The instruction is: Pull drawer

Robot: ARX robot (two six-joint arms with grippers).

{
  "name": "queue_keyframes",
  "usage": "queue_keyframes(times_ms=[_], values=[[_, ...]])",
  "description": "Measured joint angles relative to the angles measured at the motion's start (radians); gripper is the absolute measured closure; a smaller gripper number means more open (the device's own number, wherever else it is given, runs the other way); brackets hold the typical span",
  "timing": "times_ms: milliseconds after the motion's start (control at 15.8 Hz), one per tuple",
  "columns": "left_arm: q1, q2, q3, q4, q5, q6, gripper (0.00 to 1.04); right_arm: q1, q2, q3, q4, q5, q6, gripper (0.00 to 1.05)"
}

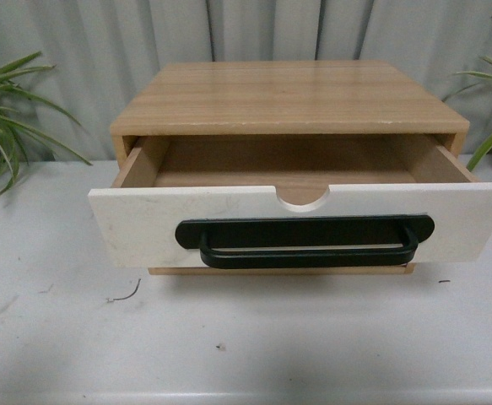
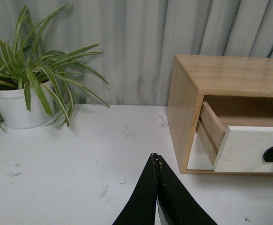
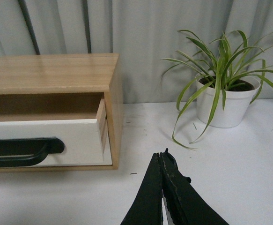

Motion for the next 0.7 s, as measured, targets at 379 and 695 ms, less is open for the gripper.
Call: queue_keyframes(times_ms=[379, 695], values=[[0.0, 0.0, 0.0, -0.003, 0.001, 0.0, 0.85, 0.0, 0.0, 0.0, 0.0, 0.0, 0.0, 0.9], [0.0, 0.0, 0.0, -0.003, 0.001, 0.0, 0.29, 0.0, 0.0, 0.0, 0.0, 0.0, 0.0, 0.34]])
